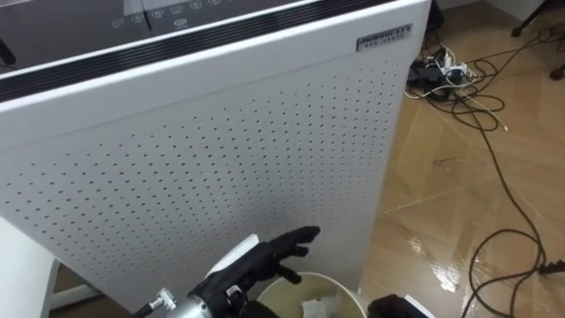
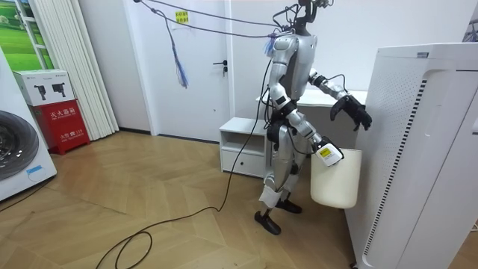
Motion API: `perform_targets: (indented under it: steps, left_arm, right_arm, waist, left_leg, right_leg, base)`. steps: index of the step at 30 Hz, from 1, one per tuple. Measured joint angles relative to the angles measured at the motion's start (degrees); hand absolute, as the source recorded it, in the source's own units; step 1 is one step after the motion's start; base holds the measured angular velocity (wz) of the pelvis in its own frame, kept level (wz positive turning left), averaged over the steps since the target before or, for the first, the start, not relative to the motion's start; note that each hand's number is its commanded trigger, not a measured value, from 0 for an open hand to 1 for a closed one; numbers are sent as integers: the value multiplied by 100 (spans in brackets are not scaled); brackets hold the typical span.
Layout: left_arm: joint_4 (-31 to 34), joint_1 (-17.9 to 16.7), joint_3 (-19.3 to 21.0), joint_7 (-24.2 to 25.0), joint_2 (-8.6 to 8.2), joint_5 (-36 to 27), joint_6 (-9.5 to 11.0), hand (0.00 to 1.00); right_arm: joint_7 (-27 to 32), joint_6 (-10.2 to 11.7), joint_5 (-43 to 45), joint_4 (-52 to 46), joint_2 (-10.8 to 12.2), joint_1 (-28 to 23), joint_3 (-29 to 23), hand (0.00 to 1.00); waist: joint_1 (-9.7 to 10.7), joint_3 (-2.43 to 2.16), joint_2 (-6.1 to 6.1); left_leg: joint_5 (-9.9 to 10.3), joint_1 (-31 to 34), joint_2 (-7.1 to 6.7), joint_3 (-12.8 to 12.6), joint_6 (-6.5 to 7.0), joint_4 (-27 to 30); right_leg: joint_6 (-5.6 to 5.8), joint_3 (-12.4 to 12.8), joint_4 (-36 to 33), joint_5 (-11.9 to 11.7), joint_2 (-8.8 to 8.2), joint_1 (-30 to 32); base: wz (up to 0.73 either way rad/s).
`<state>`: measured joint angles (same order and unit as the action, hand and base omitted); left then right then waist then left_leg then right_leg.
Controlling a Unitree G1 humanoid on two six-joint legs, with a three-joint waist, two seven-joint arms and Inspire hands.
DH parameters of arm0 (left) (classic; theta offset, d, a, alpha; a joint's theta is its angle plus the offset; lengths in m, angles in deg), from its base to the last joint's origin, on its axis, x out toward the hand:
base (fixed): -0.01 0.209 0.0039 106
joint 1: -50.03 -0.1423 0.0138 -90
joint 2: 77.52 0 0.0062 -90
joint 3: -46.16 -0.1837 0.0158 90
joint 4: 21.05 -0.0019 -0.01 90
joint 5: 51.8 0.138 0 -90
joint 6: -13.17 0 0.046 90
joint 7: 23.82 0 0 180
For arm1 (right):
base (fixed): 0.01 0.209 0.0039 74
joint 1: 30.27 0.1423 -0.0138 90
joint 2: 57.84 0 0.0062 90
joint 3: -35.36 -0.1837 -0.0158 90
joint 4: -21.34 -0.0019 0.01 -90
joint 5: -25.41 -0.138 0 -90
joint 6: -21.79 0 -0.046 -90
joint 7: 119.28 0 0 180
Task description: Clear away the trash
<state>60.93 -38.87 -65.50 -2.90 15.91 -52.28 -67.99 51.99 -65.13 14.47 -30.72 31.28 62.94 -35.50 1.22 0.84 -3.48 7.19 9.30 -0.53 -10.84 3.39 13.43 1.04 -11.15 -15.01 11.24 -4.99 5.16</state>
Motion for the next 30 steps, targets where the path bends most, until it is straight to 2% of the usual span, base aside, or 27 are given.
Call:
perform_targets:
  steps: [7,15,24,26,30]
  left_arm:
    - [0,-70,-11,223,-63,0,0,0]
    - [-23,-118,-13,233,-72,0,0,0]
    - [-29,-480,207,154,-61,-3,0,0]
    - [-183,-530,314,128,-61,-9,39,0]
    - [-1004,-762,395,-204,-69,-172,61,0]
  right_arm:
    - [-94,-3,3,-1,23,4,-3,100]
    - [-91,-3,2,0,48,4,-11,100]
    - [-75,-3,5,2,41,-14,-46,100]
    - [-74,15,3,28,26,-77,-105,100]
    - [-61,194,-44,445,-53,-366,-179,100]
  waist:
    - [-6,-2,23]
    - [3,5,32]
    - [-9,19,51]
    - [-7,19,52]
    - [-17,20,99]
  left_leg:
    - [0,94,16,-22,2,15]
    - [0,99,23,-22,1,7]
    - [1,129,18,-1,0,-15]
    - [1,93,14,2,0,-16]
    - [4,-97,-9,3,-4,-88]
  right_leg:
    - [-14,47,-94,22,-8,166]
    - [-16,48,-95,21,-18,165]
    - [-24,16,13,23,3,160]
    - [-24,13,24,21,4,90]
    - [-22,-25,150,21,14,-134]
  base:
    - [-3]
    - [0]
    - [0]
    - [2]
    - [0]
